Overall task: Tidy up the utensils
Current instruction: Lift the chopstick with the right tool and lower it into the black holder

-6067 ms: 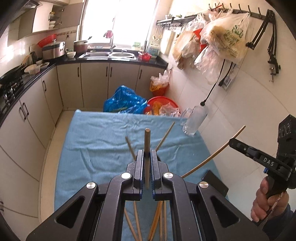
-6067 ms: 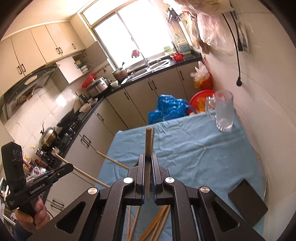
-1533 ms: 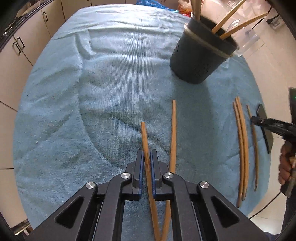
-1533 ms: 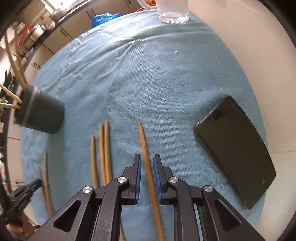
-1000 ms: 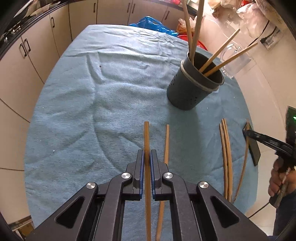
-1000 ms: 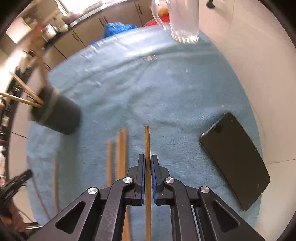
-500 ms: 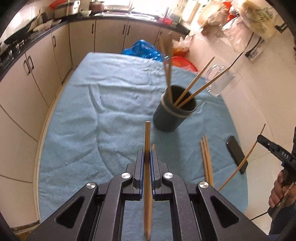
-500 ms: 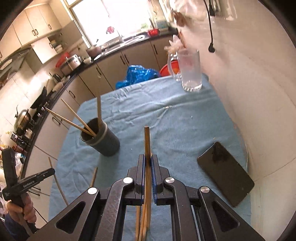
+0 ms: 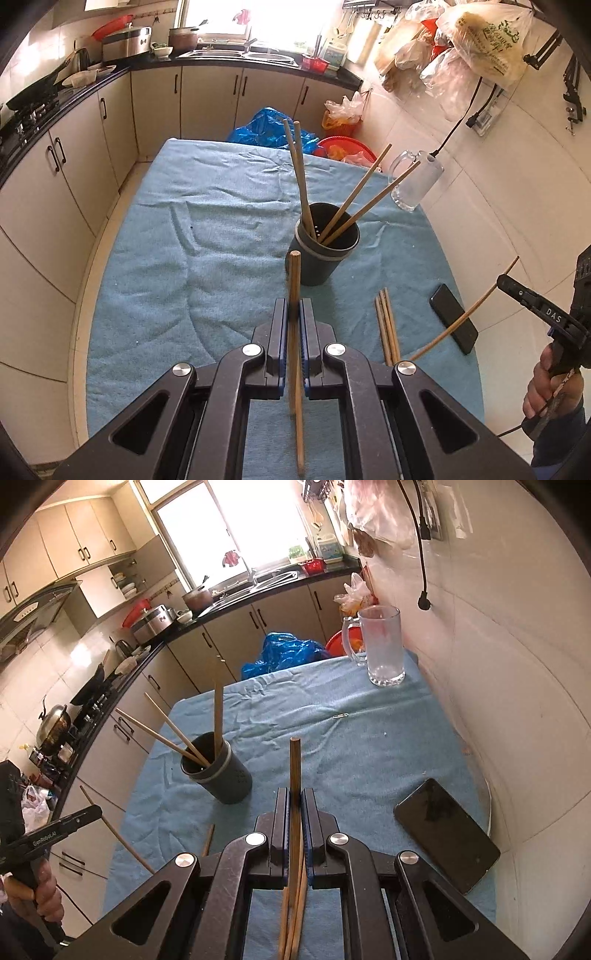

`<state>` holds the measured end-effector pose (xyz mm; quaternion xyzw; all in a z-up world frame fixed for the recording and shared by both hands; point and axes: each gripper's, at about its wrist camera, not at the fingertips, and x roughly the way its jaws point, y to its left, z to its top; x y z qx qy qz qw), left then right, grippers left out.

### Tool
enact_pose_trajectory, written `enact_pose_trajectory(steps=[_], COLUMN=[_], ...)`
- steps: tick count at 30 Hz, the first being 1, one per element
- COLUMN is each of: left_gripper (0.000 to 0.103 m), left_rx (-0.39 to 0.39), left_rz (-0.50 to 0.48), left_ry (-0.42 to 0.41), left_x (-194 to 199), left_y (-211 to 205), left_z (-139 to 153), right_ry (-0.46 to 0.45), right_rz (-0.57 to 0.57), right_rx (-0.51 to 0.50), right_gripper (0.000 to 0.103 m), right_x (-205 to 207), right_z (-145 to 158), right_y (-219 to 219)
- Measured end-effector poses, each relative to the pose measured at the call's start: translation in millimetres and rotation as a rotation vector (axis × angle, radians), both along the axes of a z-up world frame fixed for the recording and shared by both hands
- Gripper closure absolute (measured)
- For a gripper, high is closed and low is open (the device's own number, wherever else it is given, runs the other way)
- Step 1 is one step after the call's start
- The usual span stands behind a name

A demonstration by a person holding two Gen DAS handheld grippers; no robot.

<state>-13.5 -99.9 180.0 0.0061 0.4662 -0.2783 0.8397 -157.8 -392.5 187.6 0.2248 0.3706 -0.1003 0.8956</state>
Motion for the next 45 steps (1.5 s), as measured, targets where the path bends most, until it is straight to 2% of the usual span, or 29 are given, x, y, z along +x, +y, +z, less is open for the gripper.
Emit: enact_pose_trajectory(steps=[19,34,45], left_gripper=[0.097,0.097,0.097], left_rx=[-0.02,-0.062,-0.095], left_rz=[-0.007,-0.03,-0.065], left_ry=[-0.053,-0.15,-0.23], left_x=[3.4,15.9,25.7], left_y=[-8.7,-21.0,-40.3], left_z=[24.6,80.9,127.5], right_ry=[-0.044,-0.103,-0.162], right_rz=[0.012,0.057,0.093], right_rx=[-0.002,0.025,0.026], right_gripper=[0.097,0.097,0.097], right_x=[5.6,25.8,57.6], right_z=[23.8,52.8,87.2], right_y=[-3.1,2.4,15.8])
